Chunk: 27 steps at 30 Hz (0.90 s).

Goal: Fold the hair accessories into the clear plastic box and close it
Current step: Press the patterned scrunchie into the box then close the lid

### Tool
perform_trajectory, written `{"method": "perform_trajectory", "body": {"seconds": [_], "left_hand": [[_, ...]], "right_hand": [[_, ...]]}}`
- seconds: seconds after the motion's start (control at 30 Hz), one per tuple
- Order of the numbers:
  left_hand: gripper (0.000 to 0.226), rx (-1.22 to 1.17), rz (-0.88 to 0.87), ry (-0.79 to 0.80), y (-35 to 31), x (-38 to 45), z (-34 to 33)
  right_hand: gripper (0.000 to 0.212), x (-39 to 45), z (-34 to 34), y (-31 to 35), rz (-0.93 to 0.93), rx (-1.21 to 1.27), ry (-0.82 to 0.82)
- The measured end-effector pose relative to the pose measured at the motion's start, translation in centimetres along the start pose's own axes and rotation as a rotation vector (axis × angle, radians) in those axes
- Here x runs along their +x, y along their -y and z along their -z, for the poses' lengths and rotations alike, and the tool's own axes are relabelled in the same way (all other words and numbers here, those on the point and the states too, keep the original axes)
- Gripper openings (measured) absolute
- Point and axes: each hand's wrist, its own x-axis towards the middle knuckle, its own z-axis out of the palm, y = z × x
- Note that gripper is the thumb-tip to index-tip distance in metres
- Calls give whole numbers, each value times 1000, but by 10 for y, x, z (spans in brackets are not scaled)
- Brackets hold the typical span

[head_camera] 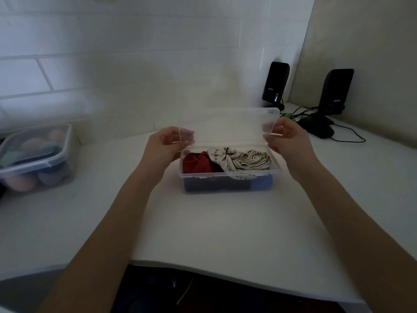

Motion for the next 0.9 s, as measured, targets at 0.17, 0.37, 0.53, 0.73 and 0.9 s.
{"method": "perform_trajectory", "body": {"seconds": [0.17, 0.37, 0.53, 0.73, 0.9], "left_hand": [[40, -110, 107, -28, -3, -2, 2], [31, -250, 171, 2, -5, -15, 7], [18, 70, 209, 233, -5, -19, -4], [27, 19, 216, 296, -6, -23, 0], [26, 32, 206, 301, -3, -21, 1]], "right_hand": [[36, -3, 8, 1, -32, -50, 101], [46, -5, 12, 2, -82, -116, 171], [42, -12, 7, 1, -96, -136, 195], [26, -18, 0, -3, -169, -182, 431], [53, -16, 2, -5, -252, -18, 463]]}}
